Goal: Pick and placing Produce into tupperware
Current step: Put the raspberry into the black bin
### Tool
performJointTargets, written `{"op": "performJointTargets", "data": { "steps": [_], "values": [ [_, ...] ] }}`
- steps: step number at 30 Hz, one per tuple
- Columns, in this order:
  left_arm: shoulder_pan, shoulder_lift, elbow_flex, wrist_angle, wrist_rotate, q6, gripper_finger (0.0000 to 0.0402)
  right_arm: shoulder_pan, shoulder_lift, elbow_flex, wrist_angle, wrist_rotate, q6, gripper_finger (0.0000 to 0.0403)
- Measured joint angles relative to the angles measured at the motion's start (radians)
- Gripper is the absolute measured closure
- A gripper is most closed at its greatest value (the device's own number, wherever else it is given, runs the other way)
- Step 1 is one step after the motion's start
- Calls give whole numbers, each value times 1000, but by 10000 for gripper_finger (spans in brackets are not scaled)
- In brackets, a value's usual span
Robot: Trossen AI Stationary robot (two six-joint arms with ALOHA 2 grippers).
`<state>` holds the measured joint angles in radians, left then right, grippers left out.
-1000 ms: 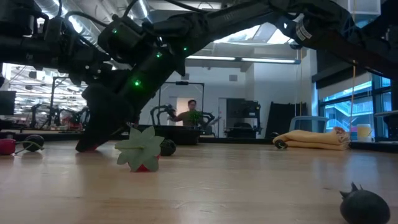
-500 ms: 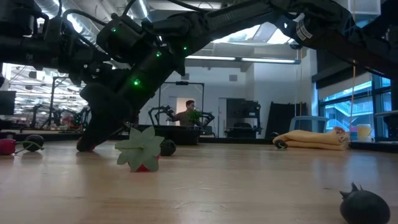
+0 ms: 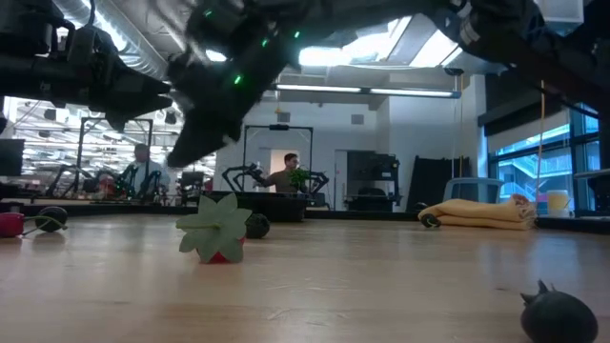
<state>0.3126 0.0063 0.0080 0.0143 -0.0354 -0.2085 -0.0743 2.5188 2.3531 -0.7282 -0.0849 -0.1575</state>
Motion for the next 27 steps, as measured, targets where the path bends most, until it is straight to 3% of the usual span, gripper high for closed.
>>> {"op": "performJointTargets", "data": {
  "steps": [10, 17, 27],
  "values": [
    [0, 0, 0, 0, 0, 0, 220, -201, -146, 2, -137, 29, 167, 307],
    [0, 0, 0, 0, 0, 1, 220, -313, -136, -21, -244, 59, 214, 307],
    [0, 0, 0, 0, 0, 6, 220, -348, -46, -23, -251, 58, 205, 307]
  ]
}}
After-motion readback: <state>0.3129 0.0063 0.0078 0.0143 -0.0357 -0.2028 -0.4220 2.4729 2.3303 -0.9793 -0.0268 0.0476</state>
